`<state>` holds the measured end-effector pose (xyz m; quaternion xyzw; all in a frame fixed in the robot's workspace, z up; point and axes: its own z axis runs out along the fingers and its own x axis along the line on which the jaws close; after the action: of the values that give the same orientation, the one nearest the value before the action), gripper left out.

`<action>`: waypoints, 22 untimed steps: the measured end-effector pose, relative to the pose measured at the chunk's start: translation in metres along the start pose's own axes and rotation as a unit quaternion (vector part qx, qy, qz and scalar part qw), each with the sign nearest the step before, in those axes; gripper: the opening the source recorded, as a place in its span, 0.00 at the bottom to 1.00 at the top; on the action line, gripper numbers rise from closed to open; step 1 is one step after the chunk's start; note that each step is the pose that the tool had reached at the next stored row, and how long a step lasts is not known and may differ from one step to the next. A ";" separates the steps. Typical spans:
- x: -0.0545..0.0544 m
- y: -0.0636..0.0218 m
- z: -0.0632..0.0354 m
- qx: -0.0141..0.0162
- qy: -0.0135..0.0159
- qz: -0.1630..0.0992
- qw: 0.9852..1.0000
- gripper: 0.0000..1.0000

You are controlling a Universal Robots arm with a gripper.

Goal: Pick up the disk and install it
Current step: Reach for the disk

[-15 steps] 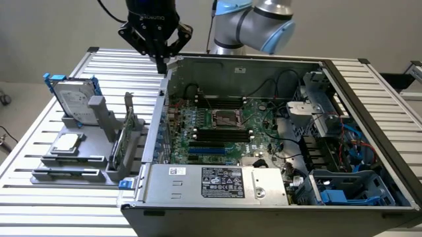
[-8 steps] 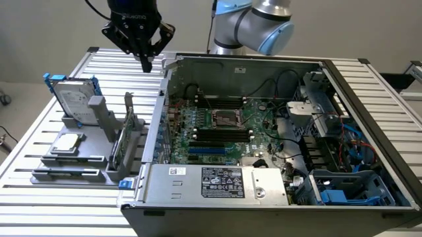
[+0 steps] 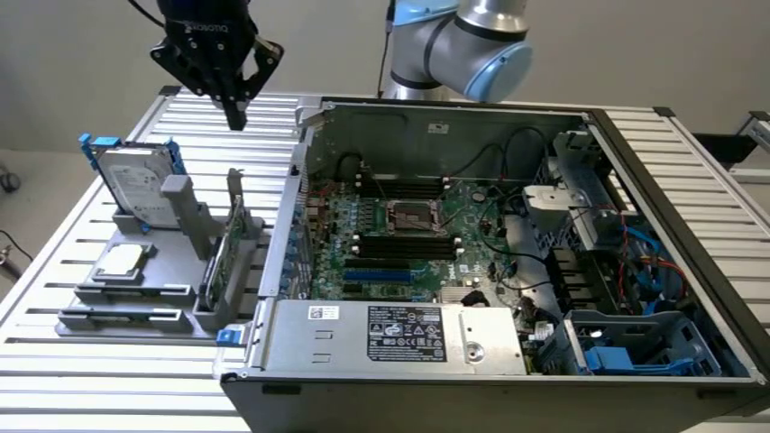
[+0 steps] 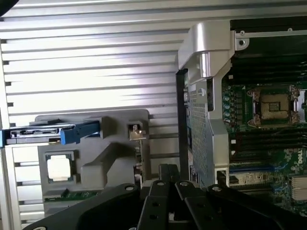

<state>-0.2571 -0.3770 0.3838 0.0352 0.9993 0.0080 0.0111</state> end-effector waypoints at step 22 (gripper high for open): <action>0.102 0.0185 0.0019 0.012 -0.001 0.000 1.000 0.11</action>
<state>-0.3574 -0.3514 0.3800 0.0350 0.9993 -0.0043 0.0116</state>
